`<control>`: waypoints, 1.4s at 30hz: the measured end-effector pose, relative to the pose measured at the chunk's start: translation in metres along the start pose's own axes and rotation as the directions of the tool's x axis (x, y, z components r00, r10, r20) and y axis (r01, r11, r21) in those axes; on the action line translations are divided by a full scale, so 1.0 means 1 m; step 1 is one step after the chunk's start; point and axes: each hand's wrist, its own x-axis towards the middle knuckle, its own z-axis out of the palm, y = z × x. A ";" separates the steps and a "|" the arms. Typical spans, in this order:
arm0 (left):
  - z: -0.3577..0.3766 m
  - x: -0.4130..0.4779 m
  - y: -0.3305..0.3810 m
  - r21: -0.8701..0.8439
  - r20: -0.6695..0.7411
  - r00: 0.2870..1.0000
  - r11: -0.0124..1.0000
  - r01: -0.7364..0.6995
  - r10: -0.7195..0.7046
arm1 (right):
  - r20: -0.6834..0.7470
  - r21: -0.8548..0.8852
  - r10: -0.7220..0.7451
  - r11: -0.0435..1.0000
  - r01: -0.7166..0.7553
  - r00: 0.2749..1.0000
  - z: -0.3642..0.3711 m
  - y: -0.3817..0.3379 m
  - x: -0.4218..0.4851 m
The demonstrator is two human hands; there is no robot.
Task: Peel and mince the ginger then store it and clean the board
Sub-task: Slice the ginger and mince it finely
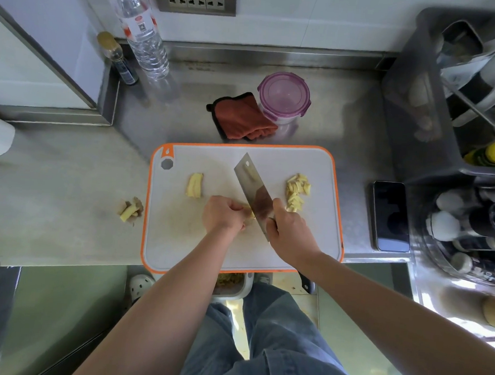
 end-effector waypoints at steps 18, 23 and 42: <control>0.001 0.002 0.004 0.026 0.000 1.000 0.999 0.022 -0.022 | 0.075 -0.024 0.058 0.998 -0.057 0.995 0.000 -0.007 0.006; 0.001 0.005 0.005 0.027 0.002 0.999 0.999 0.033 -0.033 | 0.064 -0.057 0.057 0.997 -0.054 0.996 0.002 -0.011 0.009; 0.004 -0.006 -0.002 -0.042 -0.066 0.997 0.998 0.046 -0.048 | -0.098 0.147 0.070 0.988 -0.056 0.993 0.001 -0.013 0.016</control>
